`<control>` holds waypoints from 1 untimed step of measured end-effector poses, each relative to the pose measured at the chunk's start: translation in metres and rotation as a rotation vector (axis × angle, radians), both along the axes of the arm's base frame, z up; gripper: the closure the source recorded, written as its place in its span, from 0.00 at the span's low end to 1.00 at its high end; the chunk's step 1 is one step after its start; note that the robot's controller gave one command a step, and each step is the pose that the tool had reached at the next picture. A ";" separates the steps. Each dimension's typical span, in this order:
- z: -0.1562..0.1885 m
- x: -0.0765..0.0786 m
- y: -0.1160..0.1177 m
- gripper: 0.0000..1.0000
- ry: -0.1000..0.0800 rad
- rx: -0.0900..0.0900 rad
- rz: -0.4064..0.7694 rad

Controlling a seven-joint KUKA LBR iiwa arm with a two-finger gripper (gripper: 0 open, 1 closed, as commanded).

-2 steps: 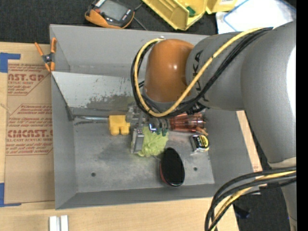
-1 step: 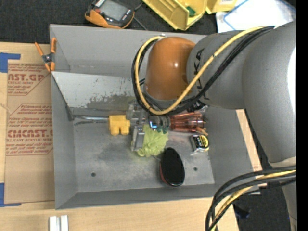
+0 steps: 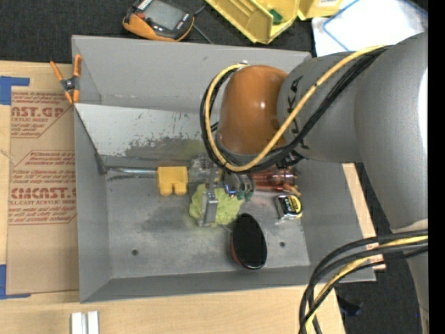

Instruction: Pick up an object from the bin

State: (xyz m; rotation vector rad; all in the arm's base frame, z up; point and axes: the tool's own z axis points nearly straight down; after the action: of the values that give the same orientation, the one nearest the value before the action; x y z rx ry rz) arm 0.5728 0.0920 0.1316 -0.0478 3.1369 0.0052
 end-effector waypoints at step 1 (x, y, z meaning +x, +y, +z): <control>-0.012 0.014 0.007 0.00 -0.007 0.004 -0.024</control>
Offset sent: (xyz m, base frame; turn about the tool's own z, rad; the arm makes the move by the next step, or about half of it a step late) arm 0.0076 -0.0681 -0.0265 -0.1853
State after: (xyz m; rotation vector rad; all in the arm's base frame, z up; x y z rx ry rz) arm 0.5867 0.0990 0.1201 -0.0096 3.1298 0.0108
